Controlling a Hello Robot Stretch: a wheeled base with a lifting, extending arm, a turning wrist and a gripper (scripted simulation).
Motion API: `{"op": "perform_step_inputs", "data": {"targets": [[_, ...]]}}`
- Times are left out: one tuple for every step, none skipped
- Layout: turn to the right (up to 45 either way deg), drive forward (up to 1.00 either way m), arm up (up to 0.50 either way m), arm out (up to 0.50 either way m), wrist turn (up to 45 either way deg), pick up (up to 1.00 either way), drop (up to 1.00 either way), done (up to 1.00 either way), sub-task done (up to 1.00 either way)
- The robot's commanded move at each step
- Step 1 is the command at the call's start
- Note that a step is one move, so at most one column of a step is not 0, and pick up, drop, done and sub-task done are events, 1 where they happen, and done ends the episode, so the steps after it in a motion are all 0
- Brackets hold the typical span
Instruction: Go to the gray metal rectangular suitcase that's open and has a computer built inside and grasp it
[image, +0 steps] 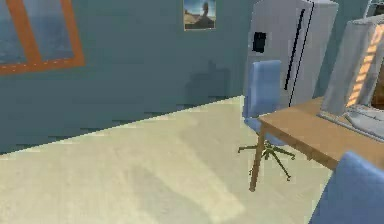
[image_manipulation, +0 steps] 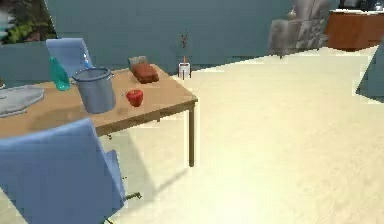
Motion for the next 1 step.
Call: {"op": "perform_step_inputs", "data": {"targets": [[45.0,0.00,0.00,0.00,0.0,0.00,0.00,0.00,0.00]]}}
